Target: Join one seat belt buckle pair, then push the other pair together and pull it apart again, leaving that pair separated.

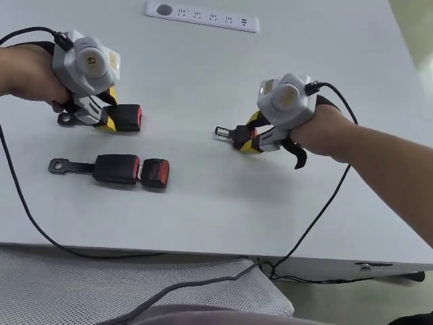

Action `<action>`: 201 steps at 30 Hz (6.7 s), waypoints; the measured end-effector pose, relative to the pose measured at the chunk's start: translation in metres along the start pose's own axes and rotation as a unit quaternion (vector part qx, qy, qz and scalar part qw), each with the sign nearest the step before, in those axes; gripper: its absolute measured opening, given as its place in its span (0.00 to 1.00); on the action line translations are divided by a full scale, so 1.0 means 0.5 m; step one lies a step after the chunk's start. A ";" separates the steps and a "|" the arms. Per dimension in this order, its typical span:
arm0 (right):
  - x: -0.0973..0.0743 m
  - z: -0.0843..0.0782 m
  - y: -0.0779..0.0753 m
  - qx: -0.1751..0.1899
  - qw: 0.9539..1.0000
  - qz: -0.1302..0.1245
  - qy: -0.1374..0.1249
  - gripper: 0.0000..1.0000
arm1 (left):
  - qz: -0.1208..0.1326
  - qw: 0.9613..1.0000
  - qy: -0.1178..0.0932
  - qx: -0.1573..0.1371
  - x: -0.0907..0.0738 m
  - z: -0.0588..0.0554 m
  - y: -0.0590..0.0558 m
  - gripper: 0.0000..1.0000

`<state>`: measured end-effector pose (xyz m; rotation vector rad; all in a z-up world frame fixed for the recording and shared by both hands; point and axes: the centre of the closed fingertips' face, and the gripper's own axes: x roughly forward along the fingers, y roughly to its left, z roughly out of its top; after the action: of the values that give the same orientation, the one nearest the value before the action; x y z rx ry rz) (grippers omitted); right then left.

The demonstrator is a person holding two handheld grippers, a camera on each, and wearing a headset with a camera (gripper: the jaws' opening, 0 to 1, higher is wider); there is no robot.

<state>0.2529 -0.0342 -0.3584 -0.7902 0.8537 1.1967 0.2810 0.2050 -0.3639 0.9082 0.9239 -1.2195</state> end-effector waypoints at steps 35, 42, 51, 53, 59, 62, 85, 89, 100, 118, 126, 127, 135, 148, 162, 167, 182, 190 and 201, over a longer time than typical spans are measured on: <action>0.054 0.101 0.011 -0.058 0.998 0.016 -0.023 0.33 | -0.018 0.999 0.018 0.032 0.014 -0.009 -0.006 0.32; 0.087 0.163 0.023 -0.058 0.997 0.023 -0.045 0.33 | -0.016 0.999 0.015 0.031 0.015 -0.010 -0.006 0.32; 0.121 0.228 0.034 -0.055 0.996 0.032 -0.064 0.33 | -0.014 0.999 0.015 0.030 0.015 -0.011 -0.006 0.32; 0.127 0.239 0.034 -0.053 0.996 0.033 -0.068 0.33 | -0.014 0.999 0.015 0.029 0.015 -0.011 -0.006 0.32; 0.139 0.262 0.033 -0.055 0.995 0.039 -0.068 0.33 | -0.014 0.999 0.016 0.028 0.015 -0.010 -0.007 0.32; 0.142 0.266 0.034 -0.058 0.995 0.041 -0.067 0.33 | -0.015 0.999 0.017 0.029 0.014 -0.010 -0.007 0.32; 0.154 0.297 0.035 -0.075 0.993 0.045 -0.081 0.32 | -0.028 0.998 0.010 0.058 0.014 -0.007 -0.012 0.32; 0.157 0.300 0.034 -0.070 0.993 0.047 -0.084 0.32 | -0.028 0.998 -0.002 0.055 0.013 -0.006 -0.012 0.31; 0.177 0.330 0.034 -0.071 0.992 0.054 -0.093 0.31 | -0.029 0.998 -0.006 0.054 0.015 -0.005 -0.010 0.31; 0.171 0.327 0.038 -0.066 0.992 0.049 -0.095 0.32 | -0.029 0.998 -0.002 0.050 0.014 -0.005 -0.010 0.31; 0.166 0.324 0.043 -0.065 0.992 0.047 -0.098 0.32 | -0.027 0.999 -0.002 0.046 0.013 -0.007 -0.011 0.31; 0.165 0.323 0.043 -0.065 0.992 0.046 -0.098 0.32 | -0.026 0.999 -0.003 0.047 0.013 -0.007 -0.011 0.31; 0.158 0.308 0.041 -0.065 0.992 0.044 -0.096 0.32 | -0.026 0.999 0.001 0.042 0.015 -0.007 -0.008 0.31; 0.148 0.289 0.038 -0.057 0.993 0.036 -0.097 0.33 | -0.023 0.999 0.002 0.034 0.016 -0.004 -0.009 0.32; 0.096 0.180 0.023 -0.047 0.996 0.029 -0.075 0.34 | -0.025 0.999 0.006 0.040 0.015 -0.003 -0.006 0.32; 0.067 0.123 0.012 -0.040 0.997 0.013 -0.059 0.34 | -0.025 0.999 0.007 0.041 0.015 -0.002 -0.006 0.32; 0.006 -0.008 0.011 -0.039 0.999 -0.008 -0.011 0.35 | -0.025 0.998 0.014 0.048 0.016 0.002 -0.011 0.33; -0.003 -0.033 0.007 -0.054 0.998 -0.016 0.012 0.36 | -0.010 0.998 0.021 0.061 0.014 0.003 -0.013 0.33; -0.053 -0.042 0.003 -0.023 0.998 -0.065 0.013 0.48 | 0.037 0.999 0.013 0.010 -0.003 -0.019 -0.007 0.37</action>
<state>0.2447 -0.0638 -0.3451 -0.8866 0.7855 1.0960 0.2766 0.2137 -0.3662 0.9689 0.8927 -1.1582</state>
